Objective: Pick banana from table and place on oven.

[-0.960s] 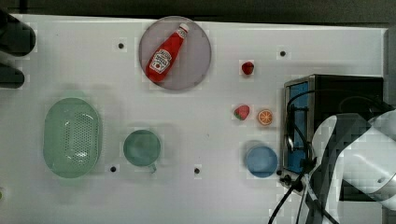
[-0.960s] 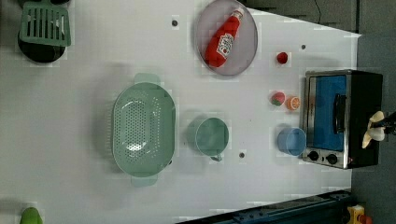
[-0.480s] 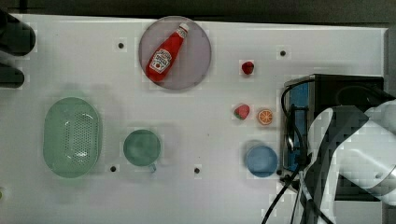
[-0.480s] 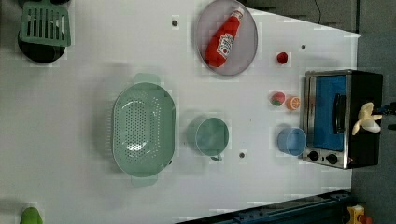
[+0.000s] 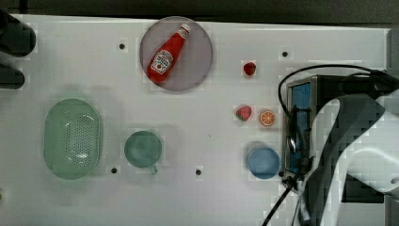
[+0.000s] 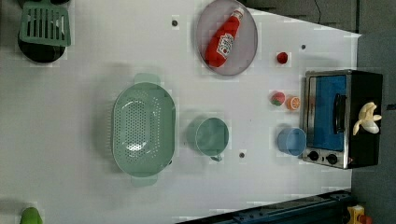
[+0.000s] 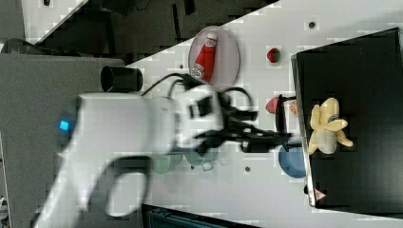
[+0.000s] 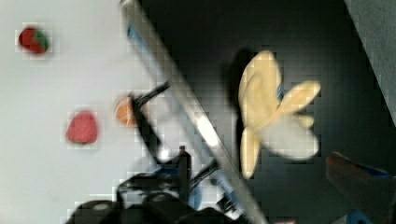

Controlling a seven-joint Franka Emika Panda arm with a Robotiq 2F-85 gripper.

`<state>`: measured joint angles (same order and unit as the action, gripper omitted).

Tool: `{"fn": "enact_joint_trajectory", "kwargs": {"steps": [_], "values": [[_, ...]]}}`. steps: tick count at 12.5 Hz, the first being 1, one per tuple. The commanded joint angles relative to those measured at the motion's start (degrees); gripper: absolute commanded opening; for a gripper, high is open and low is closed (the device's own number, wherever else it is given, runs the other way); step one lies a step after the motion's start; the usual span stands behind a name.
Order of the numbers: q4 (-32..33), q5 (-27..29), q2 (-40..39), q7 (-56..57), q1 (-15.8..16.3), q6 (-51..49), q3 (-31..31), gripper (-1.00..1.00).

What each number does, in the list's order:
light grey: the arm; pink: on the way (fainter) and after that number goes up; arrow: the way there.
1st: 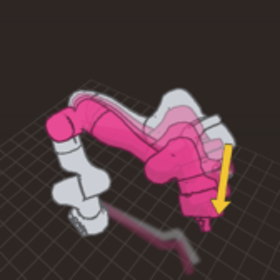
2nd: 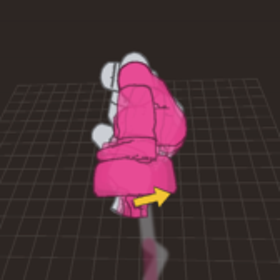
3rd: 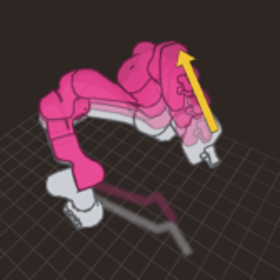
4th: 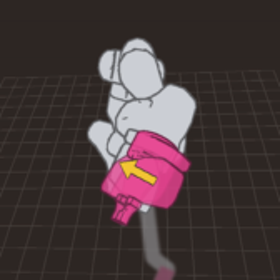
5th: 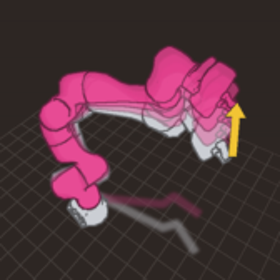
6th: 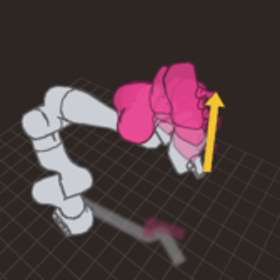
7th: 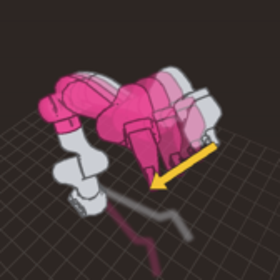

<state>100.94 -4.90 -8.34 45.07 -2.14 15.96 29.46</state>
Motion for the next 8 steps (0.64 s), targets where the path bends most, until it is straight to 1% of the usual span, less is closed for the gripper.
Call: {"fn": "enact_joint_trajectory", "kwargs": {"steps": [1,3,6,7,8], "values": [[-1.1,1.9,5.2,-7.4,3.9,-4.6,-7.7,1.0],[-1.1,2.1,7.7,-20.7,4.9,-4.6,-13.3,1.0],[-0.4,2.3,11.2,-41.4,5.1,-5.4,-19.6,1.0],[0.2,2.3,12.6,-47.5,5.1,-7.9,-20.8,1.0],[0.9,2.3,14.1,-50.8,5.1,-11.7,-21.7,1.0]]}}
